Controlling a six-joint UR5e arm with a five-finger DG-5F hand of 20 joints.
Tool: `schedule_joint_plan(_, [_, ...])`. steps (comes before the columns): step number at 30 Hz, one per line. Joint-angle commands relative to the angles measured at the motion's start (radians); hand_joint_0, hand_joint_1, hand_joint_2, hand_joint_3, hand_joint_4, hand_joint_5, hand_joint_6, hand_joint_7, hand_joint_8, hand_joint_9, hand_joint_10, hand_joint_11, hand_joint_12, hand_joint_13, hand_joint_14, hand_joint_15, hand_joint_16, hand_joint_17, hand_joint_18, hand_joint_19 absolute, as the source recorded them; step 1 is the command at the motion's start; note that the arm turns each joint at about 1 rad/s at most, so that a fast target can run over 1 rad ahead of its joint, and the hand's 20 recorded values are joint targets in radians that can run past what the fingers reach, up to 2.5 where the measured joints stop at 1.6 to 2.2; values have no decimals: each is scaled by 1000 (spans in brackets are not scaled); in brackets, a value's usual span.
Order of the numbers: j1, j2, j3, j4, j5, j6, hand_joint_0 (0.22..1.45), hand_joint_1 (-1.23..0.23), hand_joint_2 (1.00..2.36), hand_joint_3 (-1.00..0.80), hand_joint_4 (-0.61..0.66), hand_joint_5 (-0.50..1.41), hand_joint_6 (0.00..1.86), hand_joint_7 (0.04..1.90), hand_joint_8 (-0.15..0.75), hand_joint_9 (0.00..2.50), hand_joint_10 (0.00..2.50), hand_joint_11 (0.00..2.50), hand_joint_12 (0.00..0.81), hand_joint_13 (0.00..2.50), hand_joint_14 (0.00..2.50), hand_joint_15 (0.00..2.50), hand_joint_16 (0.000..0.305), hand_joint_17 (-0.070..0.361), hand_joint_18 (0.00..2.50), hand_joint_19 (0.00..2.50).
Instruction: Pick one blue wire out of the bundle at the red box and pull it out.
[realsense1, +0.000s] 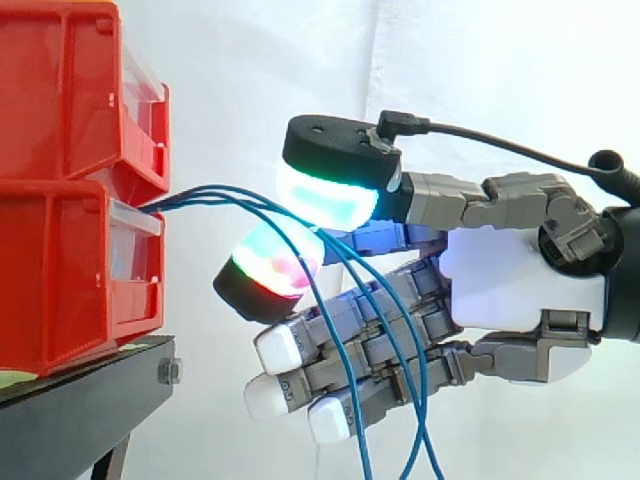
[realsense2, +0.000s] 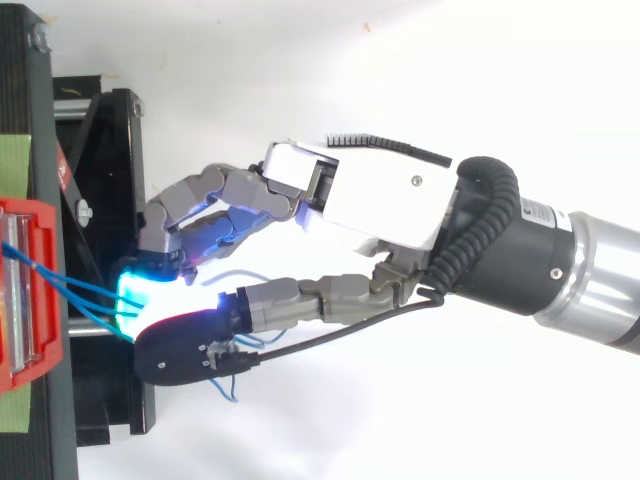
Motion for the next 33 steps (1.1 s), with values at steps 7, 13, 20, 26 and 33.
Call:
schedule_joint_plan(7, [0, 1, 2, 0, 0, 0, 529, -426, 1001, -487, 225, -196, 896, 921, 377, 840, 15, 599, 457, 710, 13, 385, 63, 142, 681, 496])
schedule_joint_plan(13, [2, 1, 2, 0, 2, 0, 550, -628, 1008, -389, 227, -208, 908, 953, 374, 814, 15, 613, 452, 696, 14, 390, 62, 140, 660, 503])
schedule_joint_plan(20, [3, 1, 3, 0, 2, 6, 631, -758, 1016, -254, 158, -218, 931, 963, 346, 757, 16, 627, 433, 689, 13, 380, 59, 133, 671, 461])
schedule_joint_plan(26, [5, 1, 3, -6, 0, 28, 611, -681, 1016, -251, 168, -212, 935, 975, 349, 799, 16, 601, 431, 701, 15, 386, 59, 133, 670, 493])
schedule_joint_plan(33, [5, 1, 6, -20, 0, 38, 614, -627, 1018, -178, 102, -206, 930, 1107, 350, 822, 15, 576, 430, 708, 14, 382, 59, 133, 659, 500])
